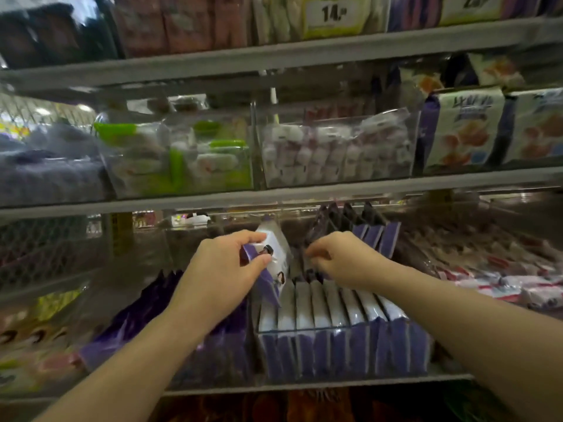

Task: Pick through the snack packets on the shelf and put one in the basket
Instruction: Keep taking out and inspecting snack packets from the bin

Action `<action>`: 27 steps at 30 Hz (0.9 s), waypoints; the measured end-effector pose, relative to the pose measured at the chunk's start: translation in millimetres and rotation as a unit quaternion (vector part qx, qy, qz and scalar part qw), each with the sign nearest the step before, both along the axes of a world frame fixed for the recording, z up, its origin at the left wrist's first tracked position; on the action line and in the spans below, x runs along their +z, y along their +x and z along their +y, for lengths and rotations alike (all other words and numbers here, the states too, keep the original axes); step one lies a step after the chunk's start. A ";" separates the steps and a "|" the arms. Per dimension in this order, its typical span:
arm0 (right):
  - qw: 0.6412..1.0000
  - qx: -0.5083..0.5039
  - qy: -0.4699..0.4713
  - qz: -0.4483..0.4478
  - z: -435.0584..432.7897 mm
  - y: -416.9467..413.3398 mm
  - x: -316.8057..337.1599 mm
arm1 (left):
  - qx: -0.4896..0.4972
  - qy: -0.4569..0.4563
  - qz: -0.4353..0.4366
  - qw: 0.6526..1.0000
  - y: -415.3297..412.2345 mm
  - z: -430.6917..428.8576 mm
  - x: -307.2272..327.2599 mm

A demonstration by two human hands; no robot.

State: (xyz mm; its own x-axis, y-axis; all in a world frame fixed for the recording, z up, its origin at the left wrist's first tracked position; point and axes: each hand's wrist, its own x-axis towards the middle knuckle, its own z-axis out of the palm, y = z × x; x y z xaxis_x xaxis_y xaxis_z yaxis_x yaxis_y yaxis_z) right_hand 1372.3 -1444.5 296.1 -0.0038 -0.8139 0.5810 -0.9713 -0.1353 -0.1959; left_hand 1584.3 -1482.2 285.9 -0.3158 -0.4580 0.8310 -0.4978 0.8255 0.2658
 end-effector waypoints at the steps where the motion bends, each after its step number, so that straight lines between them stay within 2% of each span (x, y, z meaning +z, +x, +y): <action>1: 1.000 -0.004 0.017 0.019 -6.0 -1.5 2.9 | 0.013 0.005 -0.010 1.000 -5.7 -9.3 2.6; 5: 0.992 -0.006 0.084 0.095 -32.6 -2.2 10.7 | 0.086 0.013 -0.058 0.995 -27.9 -46.1 14.7; 9: 0.987 -0.007 0.131 0.090 -60.0 0.4 15.5 | 0.155 0.014 -0.137 0.978 -50.9 -70.7 26.4; 13: 0.981 0.033 0.139 0.132 -78.6 0.1 11.8 | 0.206 0.016 -0.227 0.952 -68.1 -86.6 41.3; 16: 0.976 0.071 0.145 0.145 -86.0 -2.8 10.3 | 0.193 0.018 -0.253 0.948 -69.5 -95.8 52.1; 18: 0.972 0.091 0.145 0.158 -89.7 -3.9 11.7 | 0.155 0.052 -0.274 0.948 -67.4 -100.5 59.1; 21: 0.970 0.107 0.146 0.164 -92.8 -5.8 14.0 | 0.117 0.097 -0.340 0.928 -67.0 -105.1 68.9; 25: 0.969 0.124 0.140 0.160 -94.5 -10.8 14.7 | 0.122 0.119 -0.404 0.899 -72.1 -112.3 76.7; 27: 0.969 0.134 0.132 0.163 -95.2 -11.5 14.4 | 0.147 0.103 -0.389 0.903 -79.0 -117.1 72.2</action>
